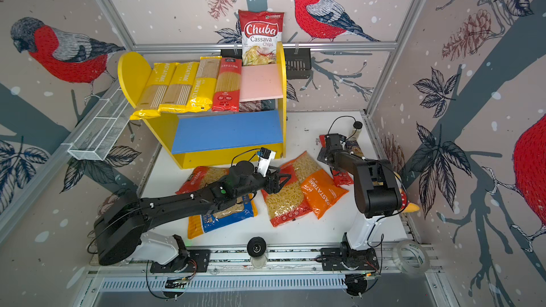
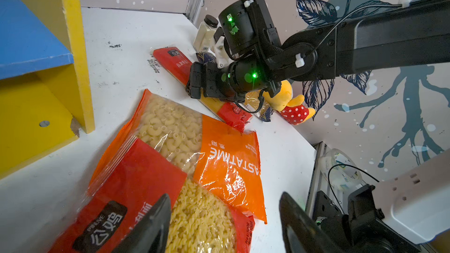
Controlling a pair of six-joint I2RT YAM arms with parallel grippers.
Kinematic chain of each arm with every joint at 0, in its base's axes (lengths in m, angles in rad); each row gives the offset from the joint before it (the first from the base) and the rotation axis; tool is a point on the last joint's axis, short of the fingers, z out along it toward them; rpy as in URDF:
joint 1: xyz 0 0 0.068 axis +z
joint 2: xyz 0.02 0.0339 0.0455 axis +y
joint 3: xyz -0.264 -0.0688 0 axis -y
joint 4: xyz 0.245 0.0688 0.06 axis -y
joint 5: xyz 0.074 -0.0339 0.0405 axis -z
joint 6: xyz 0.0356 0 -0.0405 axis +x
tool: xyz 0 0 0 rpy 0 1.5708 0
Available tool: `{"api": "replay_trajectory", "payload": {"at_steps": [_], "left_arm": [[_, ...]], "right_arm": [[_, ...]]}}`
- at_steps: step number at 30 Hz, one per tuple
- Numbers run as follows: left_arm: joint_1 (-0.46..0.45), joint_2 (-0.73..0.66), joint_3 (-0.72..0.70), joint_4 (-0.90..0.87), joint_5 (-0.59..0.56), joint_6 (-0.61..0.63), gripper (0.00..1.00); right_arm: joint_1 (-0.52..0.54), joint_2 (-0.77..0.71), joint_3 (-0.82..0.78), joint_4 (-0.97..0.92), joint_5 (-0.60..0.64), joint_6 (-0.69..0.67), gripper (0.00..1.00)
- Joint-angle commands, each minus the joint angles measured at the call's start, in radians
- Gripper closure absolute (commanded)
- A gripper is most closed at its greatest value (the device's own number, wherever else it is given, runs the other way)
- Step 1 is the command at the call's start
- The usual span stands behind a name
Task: Arrange pasta packages on shelves
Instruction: Pick up the pasta bag from the middle-right of the table, then place the pasta bag at the pasta bags.
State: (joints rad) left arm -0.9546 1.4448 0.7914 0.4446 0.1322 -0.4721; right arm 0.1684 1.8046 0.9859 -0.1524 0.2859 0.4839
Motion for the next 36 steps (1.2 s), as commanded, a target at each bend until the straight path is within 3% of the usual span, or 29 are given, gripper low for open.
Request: {"api": "replay_trajectory", "payload": {"at_steps": [1,6,18,26,36], "left_arm": [[0.000,-0.001,-0.003,0.062,0.017,-0.007,0.31],[0.001,-0.013,-0.006,0.049,0.009,-0.003,0.31],[0.001,-0.014,-0.003,0.048,0.006,-0.006,0.31],[0.001,-0.018,-0.005,0.038,-0.010,-0.011,0.31],[0.084,-0.003,-0.038,0.083,0.054,-0.133,0.33]], "right_arm": [[0.015,0.055,0.020,-0.112,0.004,-0.014,0.14],[0.026,0.071,0.046,-0.121,0.023,-0.016,0.36],[0.000,-0.011,0.099,-0.119,-0.036,-0.024,0.78],[0.021,-0.106,0.110,-0.148,-0.042,-0.024,0.81],[0.204,-0.320,0.036,-0.237,0.008,0.031,0.82]]}}
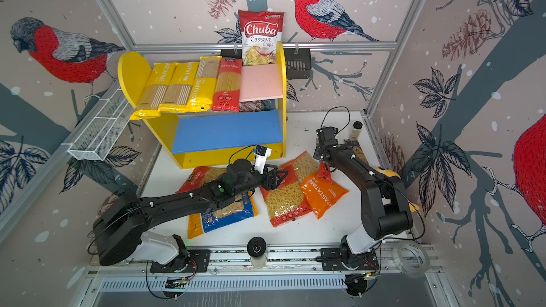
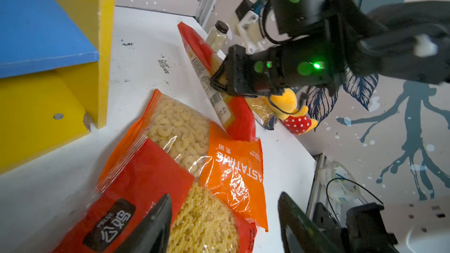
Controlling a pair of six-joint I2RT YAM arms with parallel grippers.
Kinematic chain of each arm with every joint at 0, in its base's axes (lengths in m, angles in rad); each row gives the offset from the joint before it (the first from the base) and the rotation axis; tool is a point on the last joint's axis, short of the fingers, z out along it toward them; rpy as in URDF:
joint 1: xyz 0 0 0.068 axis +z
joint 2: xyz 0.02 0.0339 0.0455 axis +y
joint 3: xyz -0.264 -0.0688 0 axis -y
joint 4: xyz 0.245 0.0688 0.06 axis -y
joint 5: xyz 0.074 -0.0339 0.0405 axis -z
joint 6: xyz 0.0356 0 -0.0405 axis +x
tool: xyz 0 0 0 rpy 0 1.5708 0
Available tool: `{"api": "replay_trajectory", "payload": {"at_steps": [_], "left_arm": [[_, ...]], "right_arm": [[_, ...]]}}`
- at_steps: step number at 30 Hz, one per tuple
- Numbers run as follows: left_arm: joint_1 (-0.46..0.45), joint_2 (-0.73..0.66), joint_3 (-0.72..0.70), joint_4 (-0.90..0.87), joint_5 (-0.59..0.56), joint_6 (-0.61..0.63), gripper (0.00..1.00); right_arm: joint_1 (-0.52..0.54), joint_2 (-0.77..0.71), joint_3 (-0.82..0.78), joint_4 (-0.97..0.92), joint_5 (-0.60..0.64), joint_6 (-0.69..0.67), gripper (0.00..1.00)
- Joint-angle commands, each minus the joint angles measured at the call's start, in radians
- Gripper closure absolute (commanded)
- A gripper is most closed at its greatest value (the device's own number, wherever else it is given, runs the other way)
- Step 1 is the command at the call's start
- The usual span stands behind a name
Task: Arrange pasta packages on shelves
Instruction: Place the pasta bag at the pasta bags, then pick up the pasta bag from the pasta bags.
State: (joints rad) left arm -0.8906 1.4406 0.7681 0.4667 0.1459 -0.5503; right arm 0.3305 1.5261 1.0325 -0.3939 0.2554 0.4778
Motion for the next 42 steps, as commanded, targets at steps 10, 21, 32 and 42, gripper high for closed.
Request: {"api": "replay_trajectory", "payload": {"at_steps": [10,21,32,42], "left_arm": [[0.064,0.040,-0.037,0.074,0.027,-0.129,0.33],[0.064,0.104,0.008,0.055,0.072,-0.141,0.33],[0.013,0.290,0.155,0.026,0.171,-0.134,0.34],[0.011,0.419,0.185,0.092,0.228,-0.194,0.42]], "right_arm": [[0.363,-0.076,-0.170,0.049,0.021,0.265,0.77],[0.150,-0.267,-0.302,0.217,-0.486,0.171,0.28],[-0.086,-0.384,-0.518,0.299,-0.661,0.121,0.17],[-0.100,-0.311,-0.596,0.433,-0.795,0.162,0.28]]}}
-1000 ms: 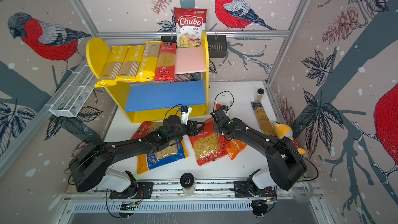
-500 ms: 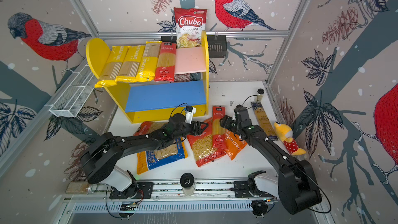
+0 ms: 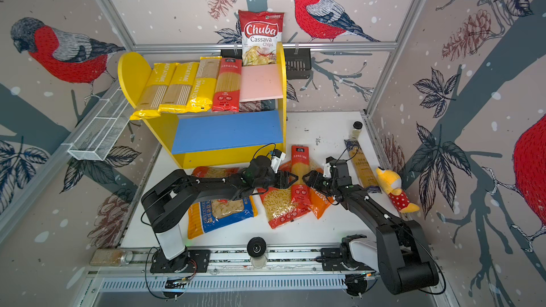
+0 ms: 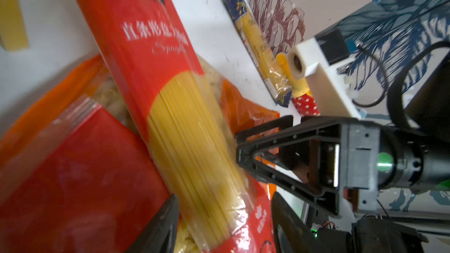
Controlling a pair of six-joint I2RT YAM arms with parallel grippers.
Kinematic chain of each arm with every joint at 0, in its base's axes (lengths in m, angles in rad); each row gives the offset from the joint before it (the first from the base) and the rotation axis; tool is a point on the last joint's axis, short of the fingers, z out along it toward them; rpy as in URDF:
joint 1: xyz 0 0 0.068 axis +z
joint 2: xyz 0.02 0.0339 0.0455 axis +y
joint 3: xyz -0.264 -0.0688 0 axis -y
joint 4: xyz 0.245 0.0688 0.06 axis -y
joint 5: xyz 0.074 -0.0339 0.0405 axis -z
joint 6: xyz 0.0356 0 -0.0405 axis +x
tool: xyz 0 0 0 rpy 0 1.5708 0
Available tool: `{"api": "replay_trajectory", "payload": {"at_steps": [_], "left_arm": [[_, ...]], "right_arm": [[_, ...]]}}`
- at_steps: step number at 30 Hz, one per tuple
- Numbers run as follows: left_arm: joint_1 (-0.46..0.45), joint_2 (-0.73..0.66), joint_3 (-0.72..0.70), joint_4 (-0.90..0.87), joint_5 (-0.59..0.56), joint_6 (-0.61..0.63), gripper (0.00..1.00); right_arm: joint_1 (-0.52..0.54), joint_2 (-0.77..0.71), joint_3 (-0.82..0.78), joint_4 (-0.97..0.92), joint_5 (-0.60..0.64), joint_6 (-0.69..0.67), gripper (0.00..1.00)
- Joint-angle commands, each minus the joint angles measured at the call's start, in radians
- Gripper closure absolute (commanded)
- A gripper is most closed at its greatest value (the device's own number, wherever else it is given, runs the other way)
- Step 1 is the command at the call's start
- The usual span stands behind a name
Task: Arrange pasta packages on shelves
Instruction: Pick up the pasta bag from the pasta bags.
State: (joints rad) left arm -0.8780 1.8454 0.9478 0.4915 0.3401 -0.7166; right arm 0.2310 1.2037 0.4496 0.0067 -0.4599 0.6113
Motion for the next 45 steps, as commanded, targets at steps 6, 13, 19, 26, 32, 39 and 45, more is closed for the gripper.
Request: {"api": "replay_trajectory", "payload": {"at_steps": [6,13,19,26,32,39,45], "left_arm": [[-0.003,0.022,-0.015,0.080,0.033,-0.038,0.47],[-0.003,0.011,-0.020,0.078,0.027,-0.038,0.47],[-0.003,0.015,-0.027,0.077,0.019,-0.038,0.47],[-0.003,0.040,-0.032,0.097,0.029,-0.046,0.50],[-0.003,0.045,-0.044,0.111,0.029,-0.052,0.54],[0.000,0.038,-0.056,0.120,0.032,-0.055,0.60],[0.002,0.048,-0.057,0.144,0.046,-0.065,0.65]], "right_arm": [[-0.012,-0.012,0.001,0.022,-0.114,0.024,0.36],[-0.028,-0.055,0.028,-0.054,-0.113,0.004,0.35],[-0.030,-0.057,-0.020,-0.065,-0.092,0.000,0.25],[-0.015,-0.036,-0.056,0.011,-0.156,0.040,0.31],[-0.012,-0.010,-0.033,0.043,-0.253,0.035,0.37],[-0.014,-0.046,-0.035,0.125,-0.342,0.066,0.41],[-0.016,-0.039,-0.053,0.142,-0.323,0.048,0.41]]}}
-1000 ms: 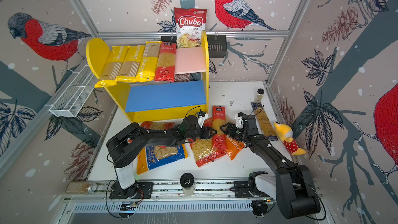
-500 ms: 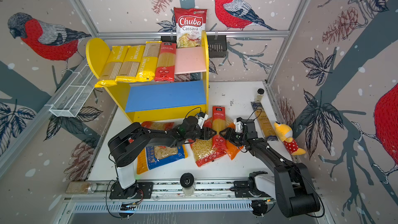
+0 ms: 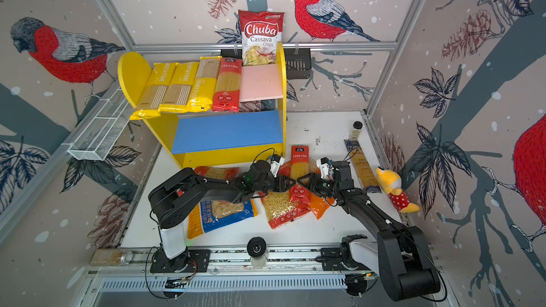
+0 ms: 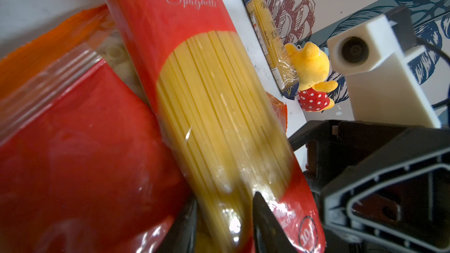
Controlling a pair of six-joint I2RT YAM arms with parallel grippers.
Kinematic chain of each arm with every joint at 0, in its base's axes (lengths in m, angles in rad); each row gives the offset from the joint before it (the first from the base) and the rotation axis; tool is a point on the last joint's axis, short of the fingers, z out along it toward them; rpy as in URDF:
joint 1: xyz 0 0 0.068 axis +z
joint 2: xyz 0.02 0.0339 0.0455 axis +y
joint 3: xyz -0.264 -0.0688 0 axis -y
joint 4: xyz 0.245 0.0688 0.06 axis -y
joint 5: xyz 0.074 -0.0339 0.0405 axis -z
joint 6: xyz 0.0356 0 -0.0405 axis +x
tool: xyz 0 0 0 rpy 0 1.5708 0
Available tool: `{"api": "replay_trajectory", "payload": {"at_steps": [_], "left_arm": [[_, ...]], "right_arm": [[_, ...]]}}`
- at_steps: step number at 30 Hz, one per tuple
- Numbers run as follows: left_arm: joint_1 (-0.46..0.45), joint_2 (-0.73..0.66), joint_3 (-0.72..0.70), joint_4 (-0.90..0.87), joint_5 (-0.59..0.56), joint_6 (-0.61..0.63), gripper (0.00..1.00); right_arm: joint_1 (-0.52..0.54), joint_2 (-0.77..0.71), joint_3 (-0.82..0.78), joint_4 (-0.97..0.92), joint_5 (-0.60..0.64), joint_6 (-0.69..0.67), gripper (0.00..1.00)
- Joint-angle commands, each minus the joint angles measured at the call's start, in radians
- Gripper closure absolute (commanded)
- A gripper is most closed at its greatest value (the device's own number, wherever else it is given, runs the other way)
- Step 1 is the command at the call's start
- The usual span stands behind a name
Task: Arrange pasta packages on shelves
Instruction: Pick up the pasta bag from the pasta bags.
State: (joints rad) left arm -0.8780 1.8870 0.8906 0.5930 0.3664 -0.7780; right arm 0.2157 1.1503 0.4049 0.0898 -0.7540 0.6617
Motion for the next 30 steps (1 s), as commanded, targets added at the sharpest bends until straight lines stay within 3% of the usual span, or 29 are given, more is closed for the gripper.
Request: {"api": "replay_trajectory", "payload": {"at_steps": [1,8,15,24,28,30], "left_arm": [[0.002,0.008,0.002,0.044,0.023,-0.006,0.66],[0.002,0.004,-0.005,0.046,0.027,-0.005,0.72],[0.002,0.008,0.000,0.062,0.045,-0.015,0.76],[0.002,-0.011,0.001,0.060,0.056,-0.014,0.78],[0.002,-0.011,-0.001,0.071,0.058,-0.018,0.80],[0.002,-0.002,-0.001,0.080,0.065,-0.026,0.81]], "right_arm": [[-0.001,0.026,-0.014,0.055,-0.016,-0.010,0.42],[-0.002,0.048,-0.052,0.102,0.033,0.015,0.44],[-0.001,0.040,-0.069,0.148,0.033,0.038,0.60],[-0.001,0.015,-0.077,0.167,0.031,0.058,0.72],[-0.001,0.026,-0.084,0.194,0.023,0.066,0.71],[-0.001,0.042,-0.090,0.213,0.017,0.074,0.65]]}}
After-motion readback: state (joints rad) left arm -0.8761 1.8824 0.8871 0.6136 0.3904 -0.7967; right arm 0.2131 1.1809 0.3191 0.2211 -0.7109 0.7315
